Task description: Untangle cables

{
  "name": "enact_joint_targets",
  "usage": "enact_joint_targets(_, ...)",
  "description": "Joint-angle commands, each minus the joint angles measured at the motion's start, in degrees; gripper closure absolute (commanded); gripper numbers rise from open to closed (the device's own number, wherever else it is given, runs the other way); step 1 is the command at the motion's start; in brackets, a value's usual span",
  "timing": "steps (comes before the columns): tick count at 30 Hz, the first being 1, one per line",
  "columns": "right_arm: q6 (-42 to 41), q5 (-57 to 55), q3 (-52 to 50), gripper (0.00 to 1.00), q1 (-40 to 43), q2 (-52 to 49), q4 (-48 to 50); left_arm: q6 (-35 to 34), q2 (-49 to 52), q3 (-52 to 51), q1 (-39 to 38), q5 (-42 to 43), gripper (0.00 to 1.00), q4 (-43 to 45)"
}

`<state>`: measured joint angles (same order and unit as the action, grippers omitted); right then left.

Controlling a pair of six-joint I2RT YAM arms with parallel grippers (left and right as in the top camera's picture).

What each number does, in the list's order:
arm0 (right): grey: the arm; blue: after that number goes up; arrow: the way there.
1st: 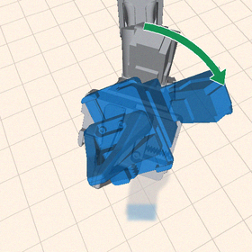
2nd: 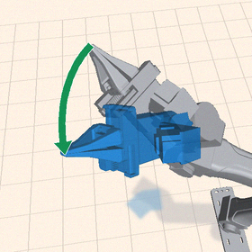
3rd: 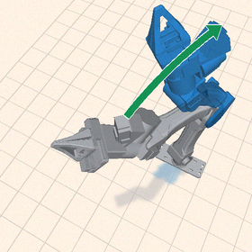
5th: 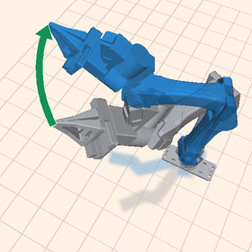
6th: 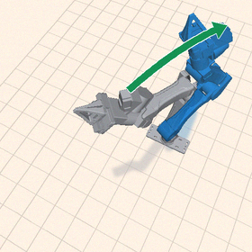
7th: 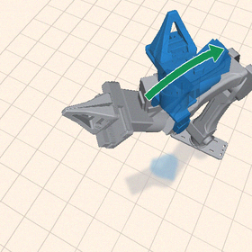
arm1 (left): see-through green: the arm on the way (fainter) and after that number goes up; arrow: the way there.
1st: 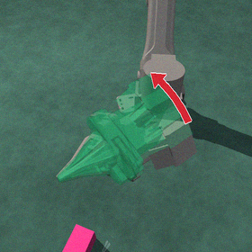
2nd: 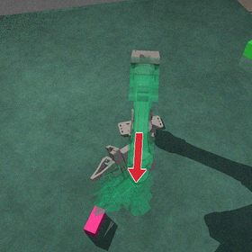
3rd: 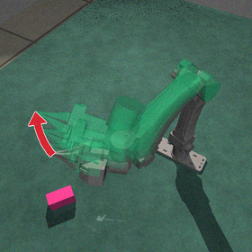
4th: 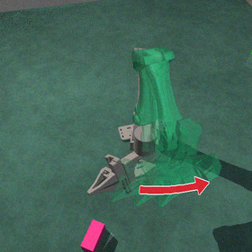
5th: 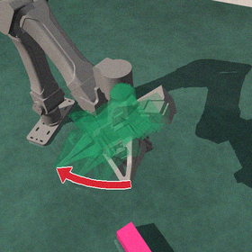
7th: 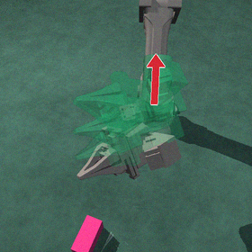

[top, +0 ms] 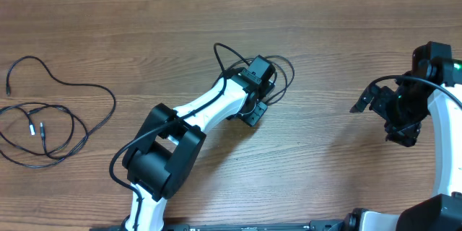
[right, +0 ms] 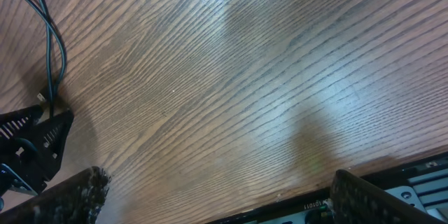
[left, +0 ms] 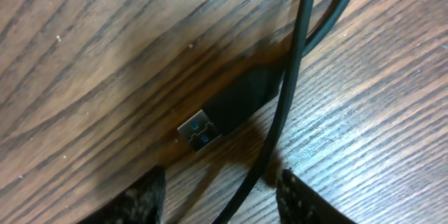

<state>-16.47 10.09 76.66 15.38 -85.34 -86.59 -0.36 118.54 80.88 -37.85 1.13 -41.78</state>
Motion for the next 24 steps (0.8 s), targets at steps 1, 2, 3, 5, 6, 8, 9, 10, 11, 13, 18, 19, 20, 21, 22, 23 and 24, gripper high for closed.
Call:
enact_joint_targets(1, 0.26, -0.15, -0.11, 0.00, 0.13, 0.37, 0.07, -2.25, 0.28, -0.15, -0.11, 3.65, 0.55, -0.22)
enact_joint_targets(2, 0.26, -0.15, -0.11, 0.00, 0.13, 0.37, 0.07, -2.27, 0.28, -0.15, -0.11, 3.67, 0.59, -0.26)
enact_joint_targets(3, 0.28, -0.15, -0.11, 0.00, 0.13, 0.37, 0.07, -2.27, 0.28, -0.15, -0.11, 3.65, 0.62, -0.28)
enact_joint_targets(5, 0.28, -0.15, -0.11, 0.00, 0.13, 0.37, 0.07, -2.45, 0.28, -0.15, -0.11, 3.67, 0.69, -0.46)
enact_joint_targets(6, 0.28, -0.15, -0.11, 0.00, 0.13, 0.37, 0.04, -2.45, 0.28, -0.15, -0.11, 3.67, 0.71, -0.63)
enact_joint_targets(8, 0.28, -0.17, -0.11, 0.00, 0.13, 0.37, 0.07, -2.45, 0.28, -0.15, -0.11, 3.65, 0.74, -1.11)
enact_joint_targets(9, 0.28, -0.15, -0.11, 0.00, 0.13, 0.37, 0.07, -2.43, 0.28, -0.15, -0.11, 3.65, 0.76, -1.36)
enact_joint_targets(10, 0.28, -0.15, -0.11, 0.00, 0.13, 0.37, 0.07, -2.43, 0.28, -0.15, -0.11, 3.61, 0.79, -1.60)
enact_joint_targets(11, 0.28, -0.15, -0.11, 0.00, 0.13, 0.37, 0.04, -2.43, 0.26, -0.13, -0.11, 3.58, 0.82, -1.99)
enact_joint_targets(13, 0.35, -0.17, -0.11, 0.00, 0.13, 0.37, 0.00, -2.38, -0.04, 0.28, -0.11, 2.67, 0.92, -3.32)
enact_joint_targets(18, 0.48, -0.17, -0.11, 0.00, 0.13, 0.37, -0.07, -2.38, -2.89, 4.94, 0.44, -2.43, 0.96, -8.33)
enact_joint_targets(19, 0.48, -0.17, -0.11, 0.00, 0.13, 0.37, -0.13, -2.40, -4.70, 7.98, 1.16, -4.35, 0.96, -10.27)
enact_joint_targets(20, 0.48, -0.17, -0.11, 0.00, 0.13, 0.37, -0.20, -2.38, -5.73, 9.64, 1.60, -5.25, 0.96, -11.21)
enact_joint_targets(21, 0.48, -0.17, -0.11, 0.00, 0.13, 0.37, -0.28, -2.38, -6.88, 11.39, 2.12, -6.25, 0.96, -12.22)
enact_joint_targets(22, 0.48, -0.17, -0.11, 0.00, 0.13, 0.37, -0.35, -2.38, -7.96, 12.98, 2.75, -7.41, 0.96, -13.11)
enact_joint_targets(23, 0.50, -0.20, -0.11, 0.00, 0.13, 0.37, -0.39, -2.38, -9.33, 14.99, 3.52, -9.29, 0.96, -14.36)
enact_joint_targets(24, 0.50, -0.20, -0.11, 0.00, 0.13, 0.37, -0.46, -2.38, -10.40, 16.79, 4.26, -11.15, 0.96, -15.61)
